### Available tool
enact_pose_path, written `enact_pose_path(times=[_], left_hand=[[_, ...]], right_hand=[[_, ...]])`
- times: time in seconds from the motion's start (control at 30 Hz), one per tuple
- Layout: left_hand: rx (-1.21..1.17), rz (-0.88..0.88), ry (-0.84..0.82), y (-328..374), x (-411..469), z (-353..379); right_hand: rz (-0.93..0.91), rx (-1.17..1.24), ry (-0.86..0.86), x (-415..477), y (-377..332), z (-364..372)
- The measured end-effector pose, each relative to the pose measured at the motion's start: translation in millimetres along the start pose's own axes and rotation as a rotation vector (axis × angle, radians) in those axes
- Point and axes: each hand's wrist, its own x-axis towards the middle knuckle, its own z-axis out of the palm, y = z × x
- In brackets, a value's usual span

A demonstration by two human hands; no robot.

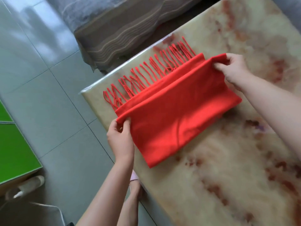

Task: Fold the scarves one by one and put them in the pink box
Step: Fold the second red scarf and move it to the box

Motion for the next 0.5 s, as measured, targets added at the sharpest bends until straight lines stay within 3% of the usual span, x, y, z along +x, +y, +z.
enact_pose_path(times=[0.27,0.5], left_hand=[[0.068,-0.028,0.001,-2,52,6],[0.194,-0.076,0.036,-3,51,3]], right_hand=[[0.099,-0.266,0.163,26,-32,35],[0.053,-0.386,0.257,23,-33,52]])
